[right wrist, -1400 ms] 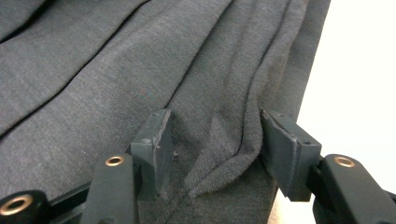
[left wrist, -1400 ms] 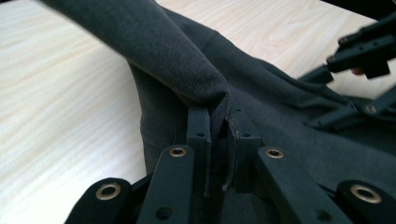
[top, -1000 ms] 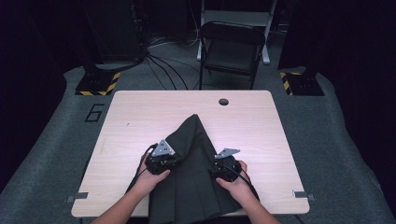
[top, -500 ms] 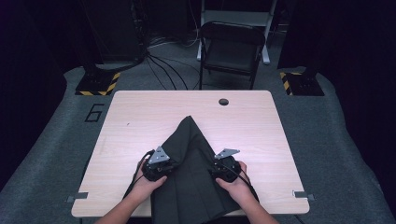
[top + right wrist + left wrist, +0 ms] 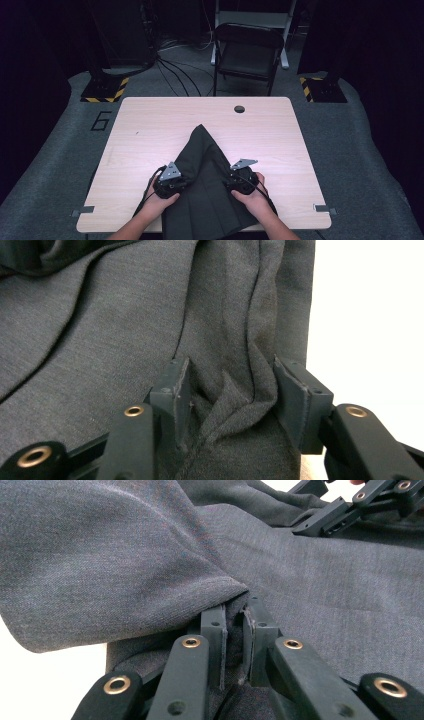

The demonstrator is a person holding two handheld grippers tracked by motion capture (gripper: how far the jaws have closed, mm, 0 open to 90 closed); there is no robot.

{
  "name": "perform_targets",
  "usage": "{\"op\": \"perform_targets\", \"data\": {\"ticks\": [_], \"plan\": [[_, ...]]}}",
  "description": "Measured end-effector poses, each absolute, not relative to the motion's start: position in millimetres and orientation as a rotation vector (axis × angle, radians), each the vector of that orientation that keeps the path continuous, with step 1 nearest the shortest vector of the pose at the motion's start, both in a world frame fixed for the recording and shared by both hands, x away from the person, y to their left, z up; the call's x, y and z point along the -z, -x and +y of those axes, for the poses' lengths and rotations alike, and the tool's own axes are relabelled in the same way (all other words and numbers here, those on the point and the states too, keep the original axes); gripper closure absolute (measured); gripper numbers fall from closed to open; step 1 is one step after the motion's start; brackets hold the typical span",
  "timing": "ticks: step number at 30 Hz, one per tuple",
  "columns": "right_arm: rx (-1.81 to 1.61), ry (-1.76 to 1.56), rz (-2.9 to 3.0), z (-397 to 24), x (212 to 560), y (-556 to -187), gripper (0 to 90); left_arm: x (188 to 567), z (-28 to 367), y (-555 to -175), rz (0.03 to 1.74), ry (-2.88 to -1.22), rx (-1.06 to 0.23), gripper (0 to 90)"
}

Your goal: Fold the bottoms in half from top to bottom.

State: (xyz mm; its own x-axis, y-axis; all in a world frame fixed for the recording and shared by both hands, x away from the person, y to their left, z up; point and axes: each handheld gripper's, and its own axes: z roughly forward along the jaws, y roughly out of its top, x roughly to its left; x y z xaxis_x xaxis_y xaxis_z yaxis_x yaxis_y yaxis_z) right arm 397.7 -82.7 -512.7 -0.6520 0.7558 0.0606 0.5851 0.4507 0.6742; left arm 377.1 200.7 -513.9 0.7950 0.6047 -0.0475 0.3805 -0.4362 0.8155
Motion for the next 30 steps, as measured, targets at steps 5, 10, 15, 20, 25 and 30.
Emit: {"op": "perform_targets", "data": {"ticks": [5, 10, 15, 20, 25, 30], "plan": [[-1.026, -1.177, 2.510, -85.6, 509.3, -405.8, 41.2, 517.3, 199.6, -376.3, 0.732, -2.070, -0.307, 81.9], [-1.088, -1.216, 2.487, -88.7, 497.4, -418.8, 39.9, 518.8, 199.2, -375.6, 0.721, -2.072, -0.314, 81.8], [-1.091, -1.188, 2.498, -85.4, 490.5, -435.1, 38.6, 519.6, 199.2, -375.7, 0.729, -2.060, -0.315, 81.7], [-1.061, -1.150, 2.517, -74.7, 484.9, -450.6, 36.3, 519.1, 199.0, -375.4, 0.725, -2.070, -0.312, 81.7], [-1.040, -1.117, 2.530, -63.2, 474.4, -466.1, 35.0, 519.7, 199.2, -375.7, 0.729, -2.060, -0.313, 81.6], [-1.044, -1.086, 2.533, -52.1, 465.6, -482.4, 33.1, 519.5, 200.4, -376.3, 0.724, -2.064, -0.301, 81.6]]}}
